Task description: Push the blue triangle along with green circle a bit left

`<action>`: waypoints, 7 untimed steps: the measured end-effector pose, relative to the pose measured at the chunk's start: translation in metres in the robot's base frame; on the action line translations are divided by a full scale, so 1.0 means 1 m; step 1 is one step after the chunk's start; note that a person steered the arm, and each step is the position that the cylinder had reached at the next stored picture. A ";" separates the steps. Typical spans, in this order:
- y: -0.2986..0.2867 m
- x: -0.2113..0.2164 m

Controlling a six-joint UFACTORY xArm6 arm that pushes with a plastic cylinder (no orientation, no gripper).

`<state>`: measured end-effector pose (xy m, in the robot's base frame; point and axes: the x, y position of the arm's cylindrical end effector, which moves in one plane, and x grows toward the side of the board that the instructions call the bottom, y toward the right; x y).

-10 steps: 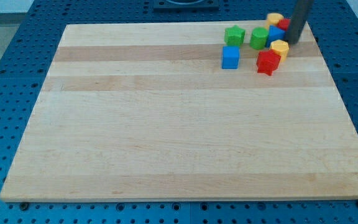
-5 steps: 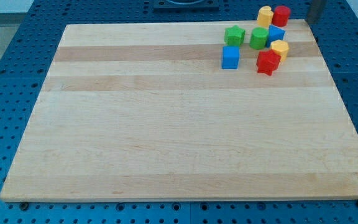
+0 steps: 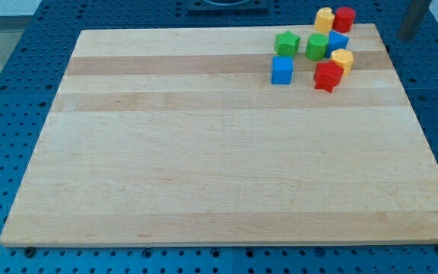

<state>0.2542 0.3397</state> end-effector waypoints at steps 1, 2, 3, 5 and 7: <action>-0.008 0.017; -0.013 0.006; -0.024 0.001; -0.056 0.009; -0.087 0.012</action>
<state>0.2664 0.2524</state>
